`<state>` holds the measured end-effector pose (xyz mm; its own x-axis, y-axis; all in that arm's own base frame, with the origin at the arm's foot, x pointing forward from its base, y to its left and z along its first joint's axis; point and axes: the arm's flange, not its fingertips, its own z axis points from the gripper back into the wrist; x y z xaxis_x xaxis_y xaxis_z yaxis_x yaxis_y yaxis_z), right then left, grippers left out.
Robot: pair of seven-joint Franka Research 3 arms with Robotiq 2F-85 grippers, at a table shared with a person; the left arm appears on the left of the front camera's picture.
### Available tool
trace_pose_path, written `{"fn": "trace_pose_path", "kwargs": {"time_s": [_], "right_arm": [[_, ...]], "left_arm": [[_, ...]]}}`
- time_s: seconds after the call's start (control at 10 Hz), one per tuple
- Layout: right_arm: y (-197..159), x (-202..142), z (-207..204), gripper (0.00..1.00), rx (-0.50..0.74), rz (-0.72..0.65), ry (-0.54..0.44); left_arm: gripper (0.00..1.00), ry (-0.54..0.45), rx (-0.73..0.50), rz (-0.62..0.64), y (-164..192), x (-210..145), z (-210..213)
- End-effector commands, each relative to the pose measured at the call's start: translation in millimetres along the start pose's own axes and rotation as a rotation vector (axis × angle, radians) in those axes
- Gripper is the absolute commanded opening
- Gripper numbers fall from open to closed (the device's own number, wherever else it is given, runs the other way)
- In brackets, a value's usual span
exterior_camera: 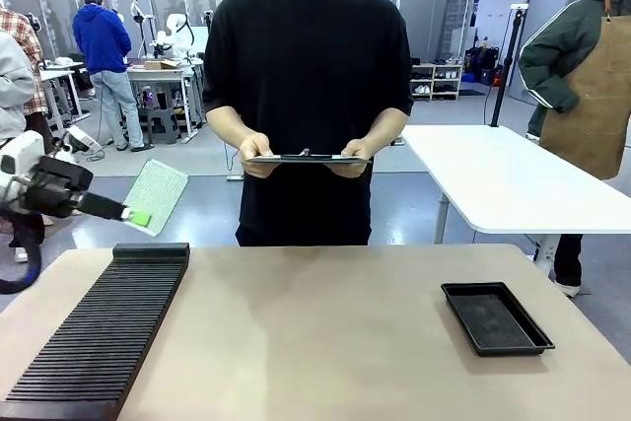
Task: Inspect the PCB.
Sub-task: Pick up the Blank PCB and present it to the human.
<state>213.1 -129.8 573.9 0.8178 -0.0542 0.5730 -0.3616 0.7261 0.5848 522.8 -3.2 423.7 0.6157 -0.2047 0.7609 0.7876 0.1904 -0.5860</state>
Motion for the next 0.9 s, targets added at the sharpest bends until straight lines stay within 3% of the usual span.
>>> {"fn": "trace_pose_path", "kwargs": {"time_s": [0.0,0.4,0.7,0.8], "right_arm": [[0.7,-0.5,0.6,1.0,0.01,0.011,-0.006],[0.7,-0.5,0.6,1.0,0.01,0.011,-0.006],[0.7,-0.5,0.6,1.0,0.01,0.011,-0.006],[0.7,-0.5,0.6,1.0,0.01,0.011,-0.006]], "left_arm": [[0.0,-0.239,-0.036,0.245,38.0,14.2,-19.1],[0.0,-0.239,-0.099,0.538,79.4,-3.8,-57.0],[0.0,-0.075,-0.16,0.534,83.9,-11.0,-69.8],[0.0,-0.185,-0.119,0.561,81.7,-20.7,-71.7]]}}
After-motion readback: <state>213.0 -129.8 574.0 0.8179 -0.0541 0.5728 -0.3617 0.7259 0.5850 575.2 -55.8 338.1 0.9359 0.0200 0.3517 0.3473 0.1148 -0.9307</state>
